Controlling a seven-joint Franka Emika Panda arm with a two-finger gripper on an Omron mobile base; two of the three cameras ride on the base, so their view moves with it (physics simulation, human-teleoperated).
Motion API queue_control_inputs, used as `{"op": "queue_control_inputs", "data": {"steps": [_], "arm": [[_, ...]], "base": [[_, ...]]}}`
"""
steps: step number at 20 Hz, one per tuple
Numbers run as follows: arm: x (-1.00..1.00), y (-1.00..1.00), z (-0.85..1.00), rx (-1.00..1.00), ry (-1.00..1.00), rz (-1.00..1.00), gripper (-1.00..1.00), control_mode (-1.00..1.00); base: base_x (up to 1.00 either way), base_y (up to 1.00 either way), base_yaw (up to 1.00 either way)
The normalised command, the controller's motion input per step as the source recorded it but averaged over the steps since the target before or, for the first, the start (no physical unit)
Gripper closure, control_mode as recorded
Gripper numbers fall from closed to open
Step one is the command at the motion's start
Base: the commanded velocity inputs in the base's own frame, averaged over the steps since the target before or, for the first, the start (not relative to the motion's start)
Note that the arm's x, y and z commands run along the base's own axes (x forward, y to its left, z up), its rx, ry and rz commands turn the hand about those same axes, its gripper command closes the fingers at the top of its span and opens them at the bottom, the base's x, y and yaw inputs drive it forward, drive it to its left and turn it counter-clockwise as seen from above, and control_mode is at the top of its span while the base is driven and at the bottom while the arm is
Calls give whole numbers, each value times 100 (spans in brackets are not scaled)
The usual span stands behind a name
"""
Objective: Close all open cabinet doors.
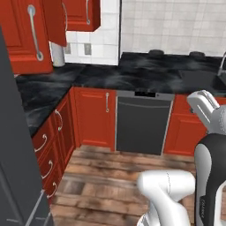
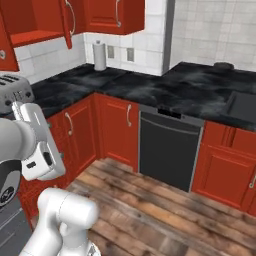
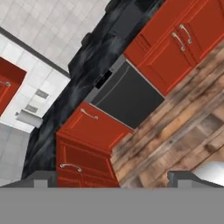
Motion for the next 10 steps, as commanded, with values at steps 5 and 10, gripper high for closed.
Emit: {"op": "queue_control_inputs", "data": {"steps": [5,10], "arm": [[0,0,0,0,0,0,-100,100],[0,0,0,0,0,0,-100,100]], "base": [[100,-10,24],[88,-3,31]]}}
